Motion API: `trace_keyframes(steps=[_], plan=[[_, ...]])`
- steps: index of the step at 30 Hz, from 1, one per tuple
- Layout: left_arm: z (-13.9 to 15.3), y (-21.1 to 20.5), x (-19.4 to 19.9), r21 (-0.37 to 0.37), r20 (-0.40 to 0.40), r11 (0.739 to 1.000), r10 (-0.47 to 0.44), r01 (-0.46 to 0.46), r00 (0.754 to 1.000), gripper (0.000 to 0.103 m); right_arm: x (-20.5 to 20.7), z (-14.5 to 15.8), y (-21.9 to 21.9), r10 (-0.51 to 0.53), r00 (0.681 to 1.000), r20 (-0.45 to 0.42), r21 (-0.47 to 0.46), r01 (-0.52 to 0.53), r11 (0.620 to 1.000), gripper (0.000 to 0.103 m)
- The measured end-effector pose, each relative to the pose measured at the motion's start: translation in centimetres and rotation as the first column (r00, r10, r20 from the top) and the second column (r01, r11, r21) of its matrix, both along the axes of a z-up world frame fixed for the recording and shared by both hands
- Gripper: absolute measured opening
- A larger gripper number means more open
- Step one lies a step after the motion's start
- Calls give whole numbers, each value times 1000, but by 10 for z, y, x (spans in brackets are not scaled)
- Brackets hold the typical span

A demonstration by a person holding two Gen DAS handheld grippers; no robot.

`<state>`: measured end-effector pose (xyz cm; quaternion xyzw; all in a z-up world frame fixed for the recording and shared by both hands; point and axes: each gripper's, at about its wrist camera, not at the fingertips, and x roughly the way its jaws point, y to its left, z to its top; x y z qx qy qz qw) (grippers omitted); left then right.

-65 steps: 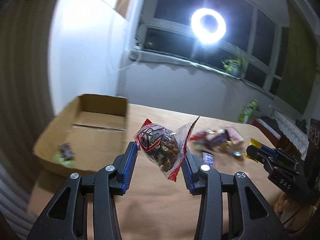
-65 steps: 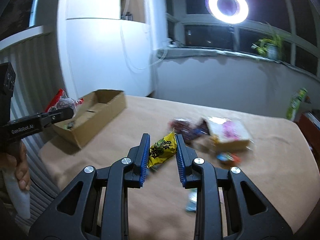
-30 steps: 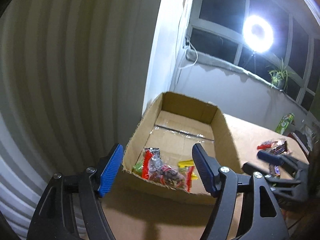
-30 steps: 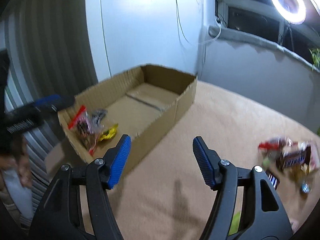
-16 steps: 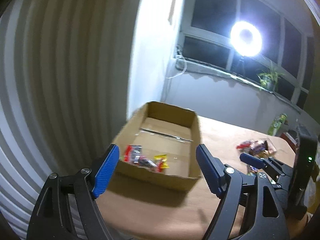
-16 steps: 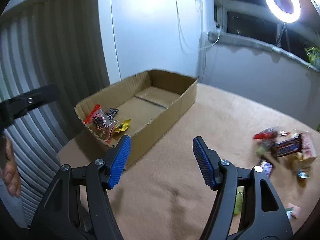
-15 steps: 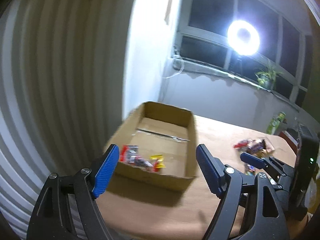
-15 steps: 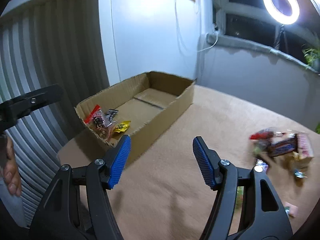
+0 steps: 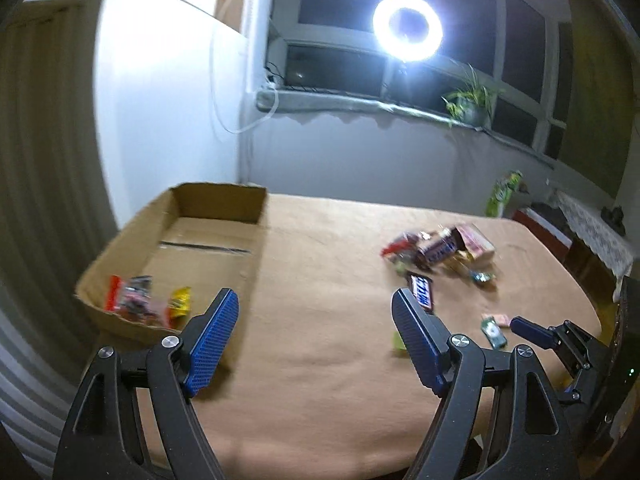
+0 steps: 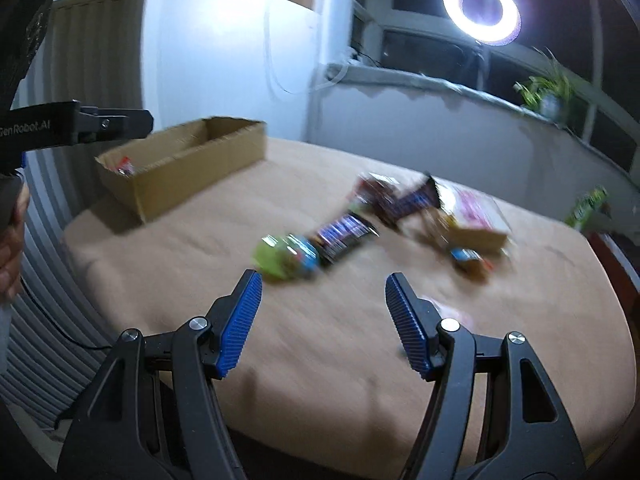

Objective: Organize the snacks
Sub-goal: 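Move both open grippers back to the snack pile, then grasp the green jelly cup with the left gripper while the right grasps the green mint packet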

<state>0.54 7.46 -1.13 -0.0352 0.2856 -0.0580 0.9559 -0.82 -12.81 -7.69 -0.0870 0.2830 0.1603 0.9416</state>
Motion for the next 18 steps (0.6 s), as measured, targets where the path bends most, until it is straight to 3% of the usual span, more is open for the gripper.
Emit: trace_keyframes(steps=[12, 18], plan=[[-39, -62, 16, 47, -91, 990, -125, 130, 988, 79, -3, -19, -47, -65, 996, -65, 24, 67, 997, 67], [-61, -86, 29, 92, -118, 976, -185, 196, 976, 79, 4, -31, -58, -70, 992, -110, 53, 76, 996, 51]])
